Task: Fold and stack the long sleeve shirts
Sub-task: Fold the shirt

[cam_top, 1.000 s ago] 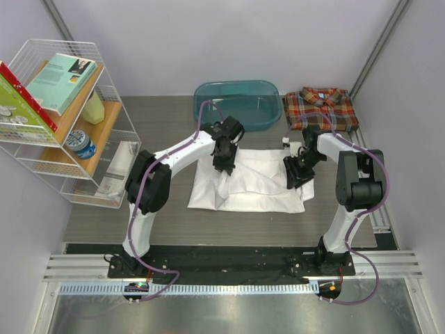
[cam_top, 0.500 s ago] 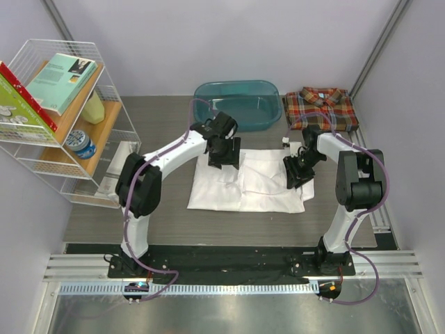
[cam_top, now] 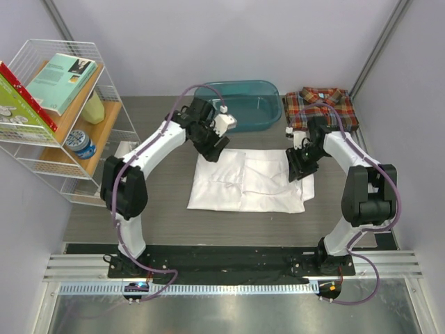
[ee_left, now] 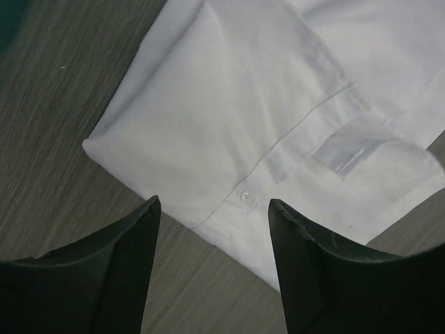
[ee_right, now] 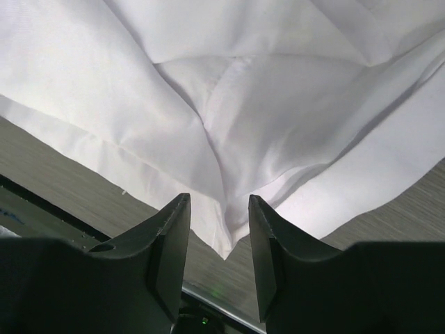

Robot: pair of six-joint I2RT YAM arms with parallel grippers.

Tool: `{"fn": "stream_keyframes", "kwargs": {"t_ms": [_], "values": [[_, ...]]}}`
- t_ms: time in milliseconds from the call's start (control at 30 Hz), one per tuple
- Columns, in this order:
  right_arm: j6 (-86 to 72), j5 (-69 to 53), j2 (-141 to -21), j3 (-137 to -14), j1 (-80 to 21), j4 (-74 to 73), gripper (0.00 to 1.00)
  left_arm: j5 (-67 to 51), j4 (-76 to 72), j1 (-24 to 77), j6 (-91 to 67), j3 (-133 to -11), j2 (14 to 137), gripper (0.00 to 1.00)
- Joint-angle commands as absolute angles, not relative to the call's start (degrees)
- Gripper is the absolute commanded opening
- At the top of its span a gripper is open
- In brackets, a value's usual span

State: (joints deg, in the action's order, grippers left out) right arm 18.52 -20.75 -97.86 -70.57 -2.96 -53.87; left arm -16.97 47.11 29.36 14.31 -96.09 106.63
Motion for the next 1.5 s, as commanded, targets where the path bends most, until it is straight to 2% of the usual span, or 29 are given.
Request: {"fn": "stream_keyframes", "kwargs": {"t_ms": [0, 133, 233, 400, 433, 500, 600, 633, 667, 700, 733, 767, 800, 933, 1100, 1267, 1467], "values": [[16.4, -21.7, -93.6, -71.3, -3.3, -56.7, 0.45, -16.4, 51.9, 30.8, 38.2, -97.8, 113.6, 0.62], [15.6, -21.1, -91.9, -69.5, -3.3, -56.6, 0.44, -12.1, 49.8, 31.1, 39.5, -100.9, 120.0, 0.55], [14.8, -20.4, -91.1, -69.0, -3.3, -56.6, 0.43, -7.8, 50.6, 31.0, 39.1, -100.5, 123.8, 0.46], [14.2, -18.6, -89.2, -69.2, -3.2, -56.8, 0.42, -5.4, 52.2, 31.6, 33.2, -86.2, 118.9, 0.37], [14.2, -18.1, -89.2, -69.2, -3.2, -56.9, 0.42, -6.3, 53.3, 32.3, 30.4, -84.7, 117.9, 0.3], [14.4, -16.7, -89.1, -69.4, -3.2, -57.1, 0.42, -6.5, 56.4, 35.7, 20.9, -79.4, 113.8, 0.28], [14.9, -16.2, -90.0, -69.4, -3.3, -57.0, 0.42, -13.2, 59.8, 40.5, 12.5, -76.0, 108.9, 0.38], [14.9, -16.4, -90.4, -69.4, -3.4, -57.0, 0.42, -17.4, 60.6, 40.7, 11.6, -76.4, 105.5, 0.44], [14.9, -16.4, -91.2, -69.7, -4.3, -56.5, 0.41, -24.0, 60.5, 40.5, 7.8, -76.8, 103.3, 0.46], [14.8, -16.4, -92.5, -69.8, -4.8, -56.3, 0.41, -25.6, 57.6, 39.6, 6.3, -77.5, 100.6, 0.48], [14.4, -16.1, -93.4, -69.8, -5.5, -55.0, 0.41, -27.1, 56.1, 38.7, 4.8, -77.7, 95.9, 0.57], [14.1, -15.5, -94.2, -69.7, -6.6, -54.2, 0.4, -28.7, 53.7, 37.5, 3.4, -77.7, 93.1, 0.59], [13.8, -14.9, -95.0, -69.5, -8.4, -53.3, 0.4, -28.6, 49.4, 35.0, 0.6, -76.8, 90.6, 0.62], [13.2, -10.6, -102.2, -70.2, -13.3, -49.0, 0.38, -26.8, 43.2, 28.3, -3.7, -74.2, 81.2, 0.83], [17.5, -3.1, -110.1, -76.1, -17.0, -44.7, 0.33, -25.8, 42.8, 20.0, -5.7, -72.3, 75.3, 0.99], [24.1, -1.0, -118.5, -85.4, -23.7, -44.5, 0.32, -30.6, 42.5, 12.5, -9.1, -68.9, 71.4, 1.0], [31.8, 1.2, -125.2, -98.9, -33.6, -46.5, 0.31, -25.5, 39.6, 9.6, -9.4, -63.0, 65.1, 1.0]]}}
